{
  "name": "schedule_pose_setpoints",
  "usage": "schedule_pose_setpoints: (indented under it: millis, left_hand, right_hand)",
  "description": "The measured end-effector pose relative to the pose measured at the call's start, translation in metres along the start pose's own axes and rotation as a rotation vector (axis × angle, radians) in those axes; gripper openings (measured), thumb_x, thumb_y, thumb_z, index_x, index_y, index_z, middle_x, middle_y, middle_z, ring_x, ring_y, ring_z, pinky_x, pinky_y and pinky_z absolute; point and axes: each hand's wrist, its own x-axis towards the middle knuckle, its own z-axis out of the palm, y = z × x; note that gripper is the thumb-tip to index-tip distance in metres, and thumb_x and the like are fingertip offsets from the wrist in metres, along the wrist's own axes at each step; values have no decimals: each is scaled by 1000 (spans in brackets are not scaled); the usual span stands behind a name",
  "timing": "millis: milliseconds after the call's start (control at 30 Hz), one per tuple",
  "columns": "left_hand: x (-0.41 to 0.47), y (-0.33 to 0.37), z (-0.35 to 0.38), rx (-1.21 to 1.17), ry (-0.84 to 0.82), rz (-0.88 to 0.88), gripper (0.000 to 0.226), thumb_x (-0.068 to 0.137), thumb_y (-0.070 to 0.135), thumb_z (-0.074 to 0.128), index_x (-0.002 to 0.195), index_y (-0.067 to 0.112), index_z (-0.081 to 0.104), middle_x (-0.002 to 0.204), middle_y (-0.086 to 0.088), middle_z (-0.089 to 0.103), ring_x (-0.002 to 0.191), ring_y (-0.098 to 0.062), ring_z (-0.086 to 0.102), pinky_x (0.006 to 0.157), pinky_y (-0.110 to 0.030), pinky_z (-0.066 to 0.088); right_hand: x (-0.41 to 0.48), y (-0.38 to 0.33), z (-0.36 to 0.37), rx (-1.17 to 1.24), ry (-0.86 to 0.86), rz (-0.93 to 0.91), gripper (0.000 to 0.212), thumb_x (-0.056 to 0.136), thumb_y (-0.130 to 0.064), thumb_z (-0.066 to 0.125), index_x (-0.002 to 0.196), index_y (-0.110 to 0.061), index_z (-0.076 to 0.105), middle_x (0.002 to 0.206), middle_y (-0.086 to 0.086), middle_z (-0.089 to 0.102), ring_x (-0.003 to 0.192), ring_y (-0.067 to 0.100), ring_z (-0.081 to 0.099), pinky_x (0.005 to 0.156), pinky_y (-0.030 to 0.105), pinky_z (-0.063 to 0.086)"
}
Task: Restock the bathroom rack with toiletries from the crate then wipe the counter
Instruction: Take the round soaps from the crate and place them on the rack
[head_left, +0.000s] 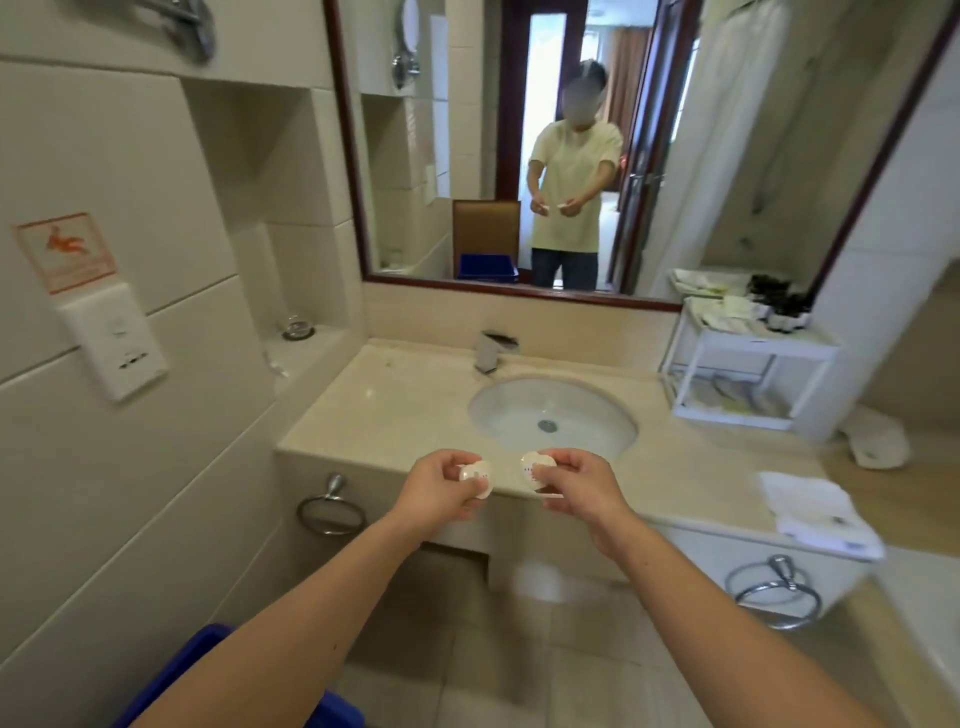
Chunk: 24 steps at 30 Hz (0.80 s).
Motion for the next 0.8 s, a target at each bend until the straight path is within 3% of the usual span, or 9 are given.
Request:
schedule_pose_setpoints:
  millis: [133, 433, 800]
  left_hand:
    - [15, 27, 73, -18, -47, 28, 23, 87, 8, 69, 107, 15, 60, 81, 2, 55, 61, -14, 70, 55, -23, 56]
    - [48, 82, 221, -10, -123, 93, 23, 88, 9, 66, 109, 11, 57, 109, -14, 62, 76, -26, 73, 67, -31, 58]
    - [108, 132, 351, 9, -289, 151, 20, 87, 9, 68, 105, 16, 60, 100, -10, 61, 72, -22, 72, 66, -30, 56]
  right_hand:
    - [14, -10, -74, -11, 33, -29, 15, 86, -5, 66, 101, -8, 68, 82, 1, 69, 70, 13, 63, 65, 28, 53]
    - [46, -19, -228, -9, 139, -83, 16, 86, -10, 68, 101, -10, 67, 90, 3, 69, 73, 13, 64, 66, 27, 54]
    - [87, -30, -365, 43, 310, -96, 17, 84, -10, 70, 101, -12, 69, 90, 3, 71, 73, 13, 65, 67, 27, 54]
